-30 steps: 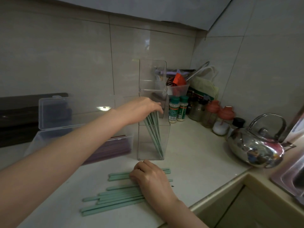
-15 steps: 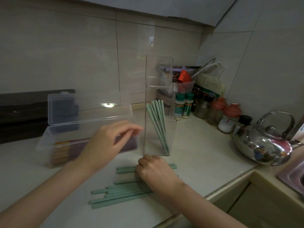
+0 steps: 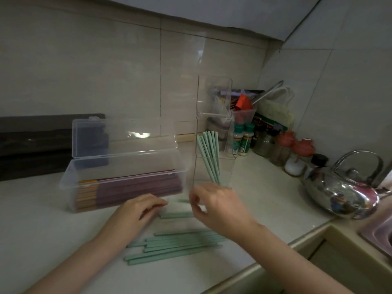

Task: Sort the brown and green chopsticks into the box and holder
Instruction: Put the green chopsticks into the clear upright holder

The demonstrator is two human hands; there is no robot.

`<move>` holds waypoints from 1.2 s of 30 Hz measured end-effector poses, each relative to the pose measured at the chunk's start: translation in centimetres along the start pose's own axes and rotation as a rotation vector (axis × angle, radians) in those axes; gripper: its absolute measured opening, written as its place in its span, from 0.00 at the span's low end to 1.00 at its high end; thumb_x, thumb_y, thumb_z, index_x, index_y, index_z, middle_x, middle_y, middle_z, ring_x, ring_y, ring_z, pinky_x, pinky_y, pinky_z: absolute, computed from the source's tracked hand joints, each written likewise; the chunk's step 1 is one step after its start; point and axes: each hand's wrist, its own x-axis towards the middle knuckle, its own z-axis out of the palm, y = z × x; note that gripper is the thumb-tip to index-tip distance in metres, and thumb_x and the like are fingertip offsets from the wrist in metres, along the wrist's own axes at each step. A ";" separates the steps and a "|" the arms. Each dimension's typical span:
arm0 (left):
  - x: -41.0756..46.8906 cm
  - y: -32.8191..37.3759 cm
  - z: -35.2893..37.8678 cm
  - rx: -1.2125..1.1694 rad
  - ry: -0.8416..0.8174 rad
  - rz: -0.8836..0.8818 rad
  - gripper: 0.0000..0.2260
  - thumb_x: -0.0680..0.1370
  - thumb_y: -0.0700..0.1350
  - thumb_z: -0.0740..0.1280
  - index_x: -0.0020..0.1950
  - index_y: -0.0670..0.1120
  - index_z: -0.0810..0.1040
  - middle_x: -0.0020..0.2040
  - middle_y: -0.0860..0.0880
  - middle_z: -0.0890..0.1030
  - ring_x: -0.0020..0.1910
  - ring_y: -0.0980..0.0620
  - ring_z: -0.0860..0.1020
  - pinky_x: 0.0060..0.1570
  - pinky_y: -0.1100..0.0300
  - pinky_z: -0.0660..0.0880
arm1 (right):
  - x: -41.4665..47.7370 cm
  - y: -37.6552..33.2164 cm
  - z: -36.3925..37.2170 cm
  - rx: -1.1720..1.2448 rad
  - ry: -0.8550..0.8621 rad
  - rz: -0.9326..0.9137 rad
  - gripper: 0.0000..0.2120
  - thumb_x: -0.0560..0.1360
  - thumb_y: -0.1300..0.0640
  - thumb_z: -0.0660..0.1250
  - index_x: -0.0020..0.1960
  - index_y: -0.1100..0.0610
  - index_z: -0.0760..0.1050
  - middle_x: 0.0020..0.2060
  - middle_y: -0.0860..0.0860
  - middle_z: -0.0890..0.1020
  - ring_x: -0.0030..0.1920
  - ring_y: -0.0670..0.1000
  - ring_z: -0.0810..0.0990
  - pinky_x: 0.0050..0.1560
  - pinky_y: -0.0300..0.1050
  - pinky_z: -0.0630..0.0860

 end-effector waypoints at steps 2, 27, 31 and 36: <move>-0.1 -0.2 0.3 0.000 -0.022 -0.011 0.26 0.72 0.69 0.54 0.49 0.53 0.82 0.50 0.73 0.75 0.49 0.69 0.75 0.50 0.77 0.67 | 0.9 -0.2 -2.7 0.134 0.068 0.101 0.03 0.73 0.59 0.64 0.47 0.54 0.74 0.38 0.47 0.79 0.38 0.48 0.78 0.36 0.47 0.78; -0.4 0.8 0.1 -0.117 0.067 -0.142 0.12 0.65 0.38 0.75 0.44 0.52 0.83 0.45 0.57 0.79 0.37 0.59 0.77 0.41 0.75 0.69 | 10.1 4.9 -4.7 -0.036 -0.177 0.679 0.09 0.71 0.71 0.62 0.49 0.66 0.75 0.50 0.63 0.80 0.51 0.62 0.80 0.49 0.52 0.77; -0.6 1.2 -0.2 -0.128 0.101 -0.150 0.11 0.67 0.43 0.75 0.44 0.57 0.82 0.44 0.58 0.80 0.39 0.59 0.78 0.41 0.72 0.71 | 10.1 4.5 -5.1 -0.064 -0.237 0.678 0.10 0.70 0.72 0.62 0.51 0.65 0.74 0.50 0.62 0.79 0.51 0.62 0.79 0.46 0.51 0.76; -0.7 2.0 -0.7 -0.167 0.152 -0.128 0.10 0.67 0.56 0.68 0.47 0.58 0.79 0.44 0.58 0.80 0.39 0.59 0.79 0.42 0.69 0.73 | 9.9 4.4 -5.2 -0.133 -0.126 0.642 0.05 0.73 0.67 0.66 0.48 0.63 0.74 0.48 0.60 0.80 0.49 0.61 0.79 0.46 0.51 0.77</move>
